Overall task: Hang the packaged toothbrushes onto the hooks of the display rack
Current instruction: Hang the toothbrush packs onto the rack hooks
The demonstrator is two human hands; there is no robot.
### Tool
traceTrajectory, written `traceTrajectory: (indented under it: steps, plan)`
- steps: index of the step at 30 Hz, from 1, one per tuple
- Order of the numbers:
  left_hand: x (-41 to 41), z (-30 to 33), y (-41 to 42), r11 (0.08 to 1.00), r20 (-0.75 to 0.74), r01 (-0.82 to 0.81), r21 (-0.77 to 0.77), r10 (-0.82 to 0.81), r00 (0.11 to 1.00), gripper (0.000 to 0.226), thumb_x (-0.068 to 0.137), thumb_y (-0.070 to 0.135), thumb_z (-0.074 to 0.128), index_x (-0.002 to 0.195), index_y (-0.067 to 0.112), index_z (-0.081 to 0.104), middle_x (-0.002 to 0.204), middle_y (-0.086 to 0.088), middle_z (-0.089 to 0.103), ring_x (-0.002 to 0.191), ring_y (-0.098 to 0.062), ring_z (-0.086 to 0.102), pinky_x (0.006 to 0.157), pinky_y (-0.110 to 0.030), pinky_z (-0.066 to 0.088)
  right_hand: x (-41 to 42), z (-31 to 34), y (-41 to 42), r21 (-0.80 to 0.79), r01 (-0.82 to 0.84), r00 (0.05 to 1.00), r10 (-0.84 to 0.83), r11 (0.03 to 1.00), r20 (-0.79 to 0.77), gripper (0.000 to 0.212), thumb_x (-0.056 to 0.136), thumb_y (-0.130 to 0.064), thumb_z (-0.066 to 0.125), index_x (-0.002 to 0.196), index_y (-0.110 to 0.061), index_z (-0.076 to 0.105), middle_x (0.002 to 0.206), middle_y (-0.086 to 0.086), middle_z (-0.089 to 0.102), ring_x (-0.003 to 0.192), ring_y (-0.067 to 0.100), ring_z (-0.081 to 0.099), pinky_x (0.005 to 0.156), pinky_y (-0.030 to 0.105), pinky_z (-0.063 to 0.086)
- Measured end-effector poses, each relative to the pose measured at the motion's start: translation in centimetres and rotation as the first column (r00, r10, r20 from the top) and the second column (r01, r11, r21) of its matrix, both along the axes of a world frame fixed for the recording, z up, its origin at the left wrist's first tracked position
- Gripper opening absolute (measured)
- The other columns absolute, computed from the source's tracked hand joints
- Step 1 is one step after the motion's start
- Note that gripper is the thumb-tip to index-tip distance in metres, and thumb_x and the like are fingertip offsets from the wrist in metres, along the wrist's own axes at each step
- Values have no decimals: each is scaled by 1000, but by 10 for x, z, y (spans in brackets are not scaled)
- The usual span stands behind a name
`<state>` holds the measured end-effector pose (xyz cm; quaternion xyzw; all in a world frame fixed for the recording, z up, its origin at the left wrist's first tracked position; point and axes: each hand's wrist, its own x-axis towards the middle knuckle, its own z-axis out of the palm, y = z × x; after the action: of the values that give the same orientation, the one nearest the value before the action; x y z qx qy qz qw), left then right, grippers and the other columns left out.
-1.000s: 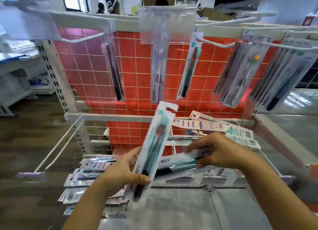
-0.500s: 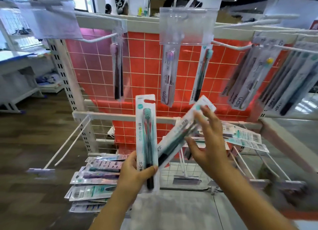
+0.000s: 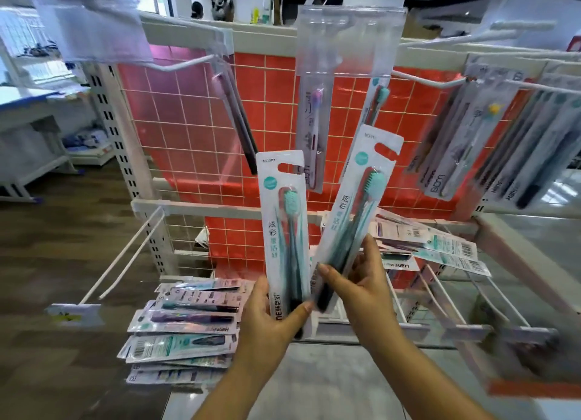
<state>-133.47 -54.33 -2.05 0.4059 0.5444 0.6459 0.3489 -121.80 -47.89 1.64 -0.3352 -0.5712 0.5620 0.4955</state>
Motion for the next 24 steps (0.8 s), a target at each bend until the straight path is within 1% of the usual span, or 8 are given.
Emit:
traceTrajectory:
  steps: [4,7,12,17,19,21,23,24]
  plan:
    - [-12,5,0,999,-32,42,1,-42,999,47,59,22,76,102,25,56,95,4,71,92,-9,68,78,-22,54,8,-5,6,-14,33,998,-32,999,59,63,79,7,64,128,-25,41,122,6,60,111,20,60,93,41,51]
    - [-19,7,1,998,7,66,-16,-66,998,50,58,21,77,103,23,56,96,2,72,93,-13,68,82,-30,56,11,-12,7,-19,35,993,-32,999,118,66,80,7,64,132,-26,39,124,2,59,113,17,59,96,42,49]
    - [-24,9,5,996,82,81,-36,-78,994,55,62,16,82,109,21,55,103,-4,71,98,-19,67,89,-41,53,14,-19,9,-16,11,986,-8,1000,167,63,80,5,65,124,-35,42,122,1,60,111,15,60,92,36,52]
    - [-21,10,9,995,109,88,-46,-82,991,52,63,12,76,111,19,55,102,-5,71,98,-19,68,86,-37,55,17,-21,13,-40,18,984,-10,999,177,65,81,6,64,131,-28,40,123,0,59,112,15,59,89,31,53]
    - [-21,10,12,995,125,85,-53,-78,989,50,69,1,73,112,17,55,102,-6,72,96,-19,68,83,-34,56,17,-20,14,-25,31,980,-25,999,196,68,81,5,64,135,-26,37,125,-3,58,115,14,57,94,35,51]
    - [-21,13,16,995,128,81,-51,-74,989,50,70,-2,72,114,15,54,103,-7,71,97,-21,68,85,-37,55,16,-14,16,-1,38,978,-37,999,207,67,82,5,63,135,-26,36,124,-8,55,116,11,55,99,36,47]
    - [-21,19,20,996,116,78,-38,-73,991,52,68,1,74,113,17,54,105,-9,70,99,-21,67,87,-40,54,15,-6,20,13,36,978,-38,999,207,62,84,5,61,125,-33,36,115,-22,50,108,-3,53,97,26,45]
    - [-22,22,23,997,108,77,-27,-74,991,51,68,2,74,112,17,54,104,-9,69,99,-21,67,86,-39,54,15,-2,22,19,35,978,-38,999,203,58,84,5,60,116,-37,37,109,-28,47,99,-10,52,91,19,45]
